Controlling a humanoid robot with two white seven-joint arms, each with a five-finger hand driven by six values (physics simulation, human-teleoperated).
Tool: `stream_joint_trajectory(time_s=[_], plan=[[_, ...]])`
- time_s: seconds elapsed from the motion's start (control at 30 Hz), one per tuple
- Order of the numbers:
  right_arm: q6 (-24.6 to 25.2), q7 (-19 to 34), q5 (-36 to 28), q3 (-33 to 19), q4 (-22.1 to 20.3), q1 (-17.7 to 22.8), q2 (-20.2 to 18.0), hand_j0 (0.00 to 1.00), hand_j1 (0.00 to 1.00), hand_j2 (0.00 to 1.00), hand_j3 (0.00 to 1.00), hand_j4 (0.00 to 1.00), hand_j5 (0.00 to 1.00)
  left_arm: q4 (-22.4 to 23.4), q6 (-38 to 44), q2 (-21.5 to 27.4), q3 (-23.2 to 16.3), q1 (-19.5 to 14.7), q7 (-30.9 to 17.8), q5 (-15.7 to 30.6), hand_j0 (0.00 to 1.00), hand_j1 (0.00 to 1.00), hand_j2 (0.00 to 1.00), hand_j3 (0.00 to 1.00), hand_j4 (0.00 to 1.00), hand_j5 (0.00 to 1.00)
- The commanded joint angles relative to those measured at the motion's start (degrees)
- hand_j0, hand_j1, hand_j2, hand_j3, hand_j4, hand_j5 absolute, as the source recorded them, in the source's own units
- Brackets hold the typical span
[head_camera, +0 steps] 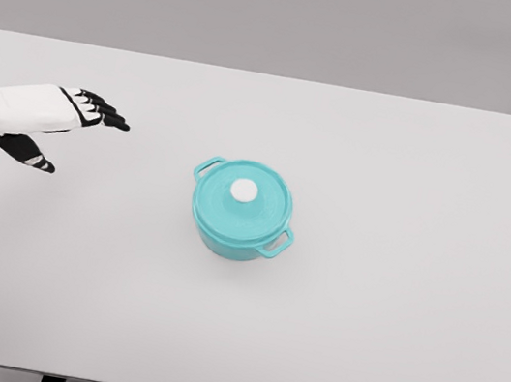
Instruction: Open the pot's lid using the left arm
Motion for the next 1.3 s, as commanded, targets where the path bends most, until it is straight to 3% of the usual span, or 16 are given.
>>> stream_joint_trajectory(time_s=[0.0, 0.17, 0.37, 0.43, 0.5, 0.57, 0.63, 0.7, 0.8, 1.17, 1.27], plan=[[0.0, 0.1, 0.0, 0.0, 0.0, 0.0, 0.0, 1.0, 1.0, 1.0, 1.0, 1.0, 1.0, -0.1, 0.1, 0.1, 0.0, 0.0, 0.0, 0.3, 1.0, 1.0, 1.0, 1.0, 1.0, 1.0], [0.0, -0.1, 0.1, 0.1, -0.1, 0.4, 0.0, 1.0, 1.0, 1.0, 1.0, 1.0, 1.0, -0.1, 0.1, 0.0, -1.0, 0.1, 0.0, 0.2, 1.0, 1.0, 1.0, 1.0, 1.0, 1.0], [0.0, -0.1, 0.1, 0.1, 0.0, 0.6, 0.0, 1.0, 1.0, 1.0, 1.0, 1.0, 1.0, -4.1, 0.1, 0.1, -1.4, -1.1, 0.0, 0.4, 1.0, 1.0, 1.0, 1.0, 1.0, 1.0], [0.0, -0.1, 0.1, 0.1, 0.0, 0.7, 0.0, 1.0, 1.0, 1.0, 1.0, 1.0, 1.0, -4.1, 0.1, 1.7, -8.0, -9.3, 0.0, 2.2, 1.0, 1.0, 1.0, 1.0, 1.0, 1.0], [0.0, -0.1, 0.1, 0.1, 0.0, 0.6, 0.0, 1.0, 1.0, 1.0, 1.0, 1.0, 1.0, -4.5, 0.1, 1.6, -19.4, -19.9, 0.0, 2.3, 1.0, 1.0, 1.0, 1.0, 1.0, 1.0], [0.0, -0.1, 0.1, 0.1, 0.0, 0.7, 0.0, 1.0, 1.0, 1.0, 1.0, 1.0, 1.0, -4.8, 0.1, 0.8, -27.4, -26.3, 0.0, 3.1, 1.0, 1.0, 1.0, 1.0, 1.0, 1.0], [0.0, -0.1, 0.1, 0.1, 0.0, 0.6, 0.0, 1.0, 1.0, 1.0, 1.0, 1.0, 1.0, -5.1, 0.1, -0.9, -30.1, -29.9, 0.0, 6.0, 1.0, 1.0, 1.0, 1.0, 1.0, 1.0], [0.0, -0.1, 0.1, 0.1, 0.0, 0.7, 0.0, 1.0, 1.0, 1.0, 1.0, 1.0, 1.0, -4.8, 0.1, -3.8, -33.2, -32.7, 0.0, 5.9, 1.0, 1.0, 1.0, 1.0, 1.0, 1.0], [0.0, -0.1, 0.1, 0.1, 0.0, 0.7, 0.0, 1.0, 1.0, 1.0, 1.0, 1.0, 1.0, -3.5, 0.1, -11.5, -35.7, -33.7, 0.0, 5.8, 1.0, 1.0, 1.0, 1.0, 1.0, 1.0], [0.0, -0.1, 0.1, 0.1, -0.1, 0.7, 0.0, 1.0, 1.0, 1.0, 1.0, 1.0, 1.0, -3.5, 0.1, -12.5, -37.3, -34.2, 0.0, 5.7, 1.0, 1.0, 1.0, 1.0, 1.0, 1.0], [0.0, -0.1, 0.1, 0.1, 0.0, 0.7, 0.0, 1.0, 1.0, 1.0, 1.0, 1.0, 1.0, -3.4, 0.1, -16.2, -39.2, -34.3, 0.0, 1.0, 1.0, 1.0, 1.0, 1.0, 1.0, 1.0]])
